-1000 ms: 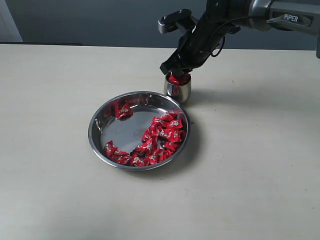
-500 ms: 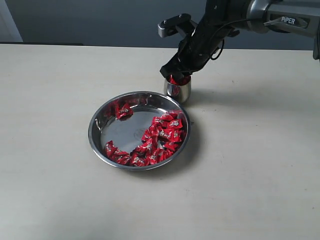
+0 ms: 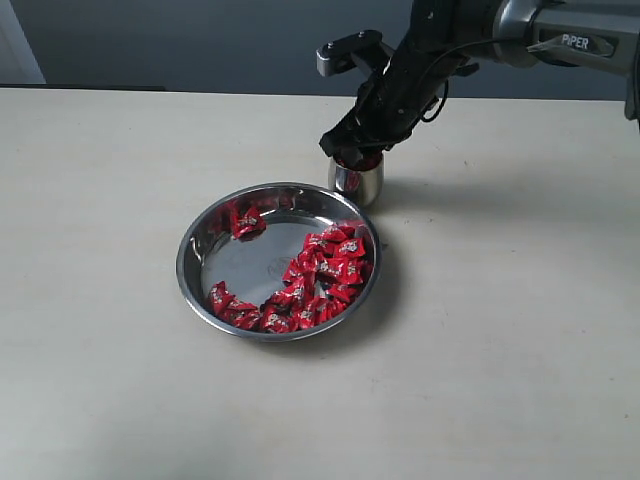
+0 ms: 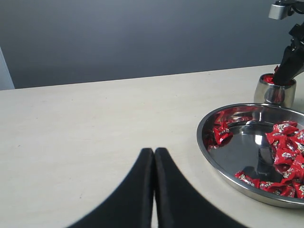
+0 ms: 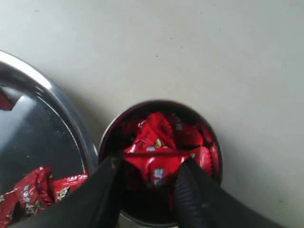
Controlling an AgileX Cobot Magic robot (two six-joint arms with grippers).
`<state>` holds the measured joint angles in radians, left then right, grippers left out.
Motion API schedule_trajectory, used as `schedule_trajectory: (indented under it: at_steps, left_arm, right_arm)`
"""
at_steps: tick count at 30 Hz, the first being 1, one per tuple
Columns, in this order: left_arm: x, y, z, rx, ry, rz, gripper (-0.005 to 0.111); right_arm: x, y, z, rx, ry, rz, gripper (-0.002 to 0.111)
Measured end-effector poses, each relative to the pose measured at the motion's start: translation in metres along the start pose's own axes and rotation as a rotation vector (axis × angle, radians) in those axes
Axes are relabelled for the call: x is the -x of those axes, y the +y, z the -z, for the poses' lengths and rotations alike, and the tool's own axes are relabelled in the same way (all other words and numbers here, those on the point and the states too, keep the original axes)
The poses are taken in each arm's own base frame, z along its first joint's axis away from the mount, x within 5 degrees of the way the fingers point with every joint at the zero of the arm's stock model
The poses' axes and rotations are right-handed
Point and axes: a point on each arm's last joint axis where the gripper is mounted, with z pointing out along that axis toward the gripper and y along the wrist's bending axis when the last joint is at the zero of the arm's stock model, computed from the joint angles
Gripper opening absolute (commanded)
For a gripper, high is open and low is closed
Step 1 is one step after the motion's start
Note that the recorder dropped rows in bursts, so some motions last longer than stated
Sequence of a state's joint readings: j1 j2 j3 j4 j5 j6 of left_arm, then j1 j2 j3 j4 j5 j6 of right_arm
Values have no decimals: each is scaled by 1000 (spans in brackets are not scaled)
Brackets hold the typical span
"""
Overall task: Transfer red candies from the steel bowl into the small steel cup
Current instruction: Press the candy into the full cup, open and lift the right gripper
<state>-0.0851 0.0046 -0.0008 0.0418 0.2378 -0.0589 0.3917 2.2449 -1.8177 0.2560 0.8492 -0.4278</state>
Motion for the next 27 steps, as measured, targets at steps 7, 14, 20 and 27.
schedule_trajectory:
  at_steps: [7, 14, 20, 27]
  left_arm:
    - [0, 0, 0, 0, 0, 0, 0]
    - [0, 0, 0, 0, 0, 0, 0]
    - [0, 0, 0, 0, 0, 0, 0]
    - [0, 0, 0, 0, 0, 0, 0]
  right_arm:
    - [2, 0, 4, -2, -9, 0, 35]
    - [4, 1, 11, -8, -24, 4, 35]
    - [4, 1, 11, -8, -24, 4, 35]
    - [4, 1, 11, -8, -24, 4, 35]
